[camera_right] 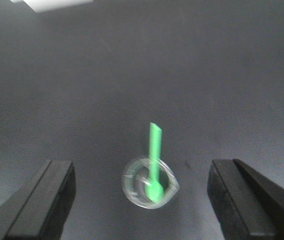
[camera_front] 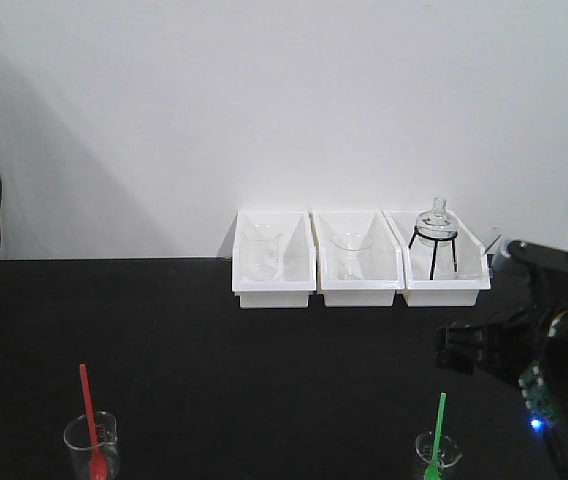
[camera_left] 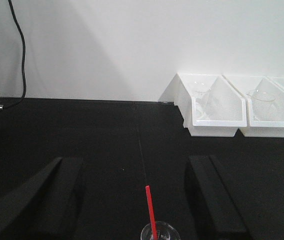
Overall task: Sort red and green spoons into left cabinet
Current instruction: 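Reach the right gripper down and grasp the green spoon from its beaker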
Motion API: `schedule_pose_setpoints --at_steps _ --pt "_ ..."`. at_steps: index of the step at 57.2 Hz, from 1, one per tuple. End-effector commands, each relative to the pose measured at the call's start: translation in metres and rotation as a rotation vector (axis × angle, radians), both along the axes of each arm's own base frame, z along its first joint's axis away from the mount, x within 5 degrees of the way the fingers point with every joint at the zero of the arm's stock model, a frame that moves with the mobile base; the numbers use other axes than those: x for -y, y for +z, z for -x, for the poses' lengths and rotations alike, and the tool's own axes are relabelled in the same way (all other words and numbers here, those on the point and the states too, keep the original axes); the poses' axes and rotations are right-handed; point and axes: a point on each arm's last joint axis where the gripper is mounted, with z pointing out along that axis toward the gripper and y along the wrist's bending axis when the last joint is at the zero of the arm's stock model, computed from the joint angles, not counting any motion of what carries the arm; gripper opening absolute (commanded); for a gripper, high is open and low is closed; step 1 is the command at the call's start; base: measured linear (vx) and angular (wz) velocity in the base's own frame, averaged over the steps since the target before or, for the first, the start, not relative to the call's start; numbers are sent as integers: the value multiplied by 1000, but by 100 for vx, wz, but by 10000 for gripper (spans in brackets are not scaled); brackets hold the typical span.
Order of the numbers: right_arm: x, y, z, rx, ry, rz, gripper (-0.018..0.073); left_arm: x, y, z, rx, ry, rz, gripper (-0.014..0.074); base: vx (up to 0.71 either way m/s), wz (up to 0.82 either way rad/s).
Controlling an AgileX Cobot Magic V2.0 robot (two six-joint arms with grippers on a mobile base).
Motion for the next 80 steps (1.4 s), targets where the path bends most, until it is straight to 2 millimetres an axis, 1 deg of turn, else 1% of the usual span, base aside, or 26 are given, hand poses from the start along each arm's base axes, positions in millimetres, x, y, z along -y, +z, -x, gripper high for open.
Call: schedule_pose_setpoints --at_steps 1,10,28,36,42,48,52,53,55,59,64,67,74,80 --pt "-1 5 -14 48 -4 -5 579 0 20 1 105 7 30 531 0 0" --pt "-4 -17 -28 31 -21 -29 579 0 19 2 88 3 28 531 0 0" --pt "-7 -45 -51 74 -64 -64 575 1 18 2 74 1 27 531 0 0" --pt "-8 -57 -57 65 -90 -96 550 1 17 2 66 -1 27 531 0 0" --pt "-8 -65 -61 63 -91 -91 513 1 17 2 66 -1 27 531 0 0" --pt "-8 -70 -62 52 -92 -88 440 1 17 2 66 -1 27 531 0 0" --pt "-8 -71 -62 51 -93 -88 367 1 17 2 64 -1 27 531 0 0" --pt "-8 -71 -62 53 -93 -88 327 1 17 2 63 -1 27 531 0 0" --pt "-8 -71 -63 57 -94 -88 284 1 16 2 62 -2 27 531 0 0" --pt "-8 -70 -63 65 -95 -89 172 1 16 2 59 -2 26 531 0 0" --pt "-8 -70 -63 66 -95 -89 47 1 16 2 53 -3 26 531 0 0" --pt "-8 -70 -63 66 -95 -89 -13 1 15 2 45 -5 26 531 0 0" --pt "-8 -67 -62 71 -94 -91 -10 2 13 2 28 -8 24 531 0 0" --pt "-8 -58 -61 100 -94 -96 -7 2 13 2 22 -9 24 531 0 0"
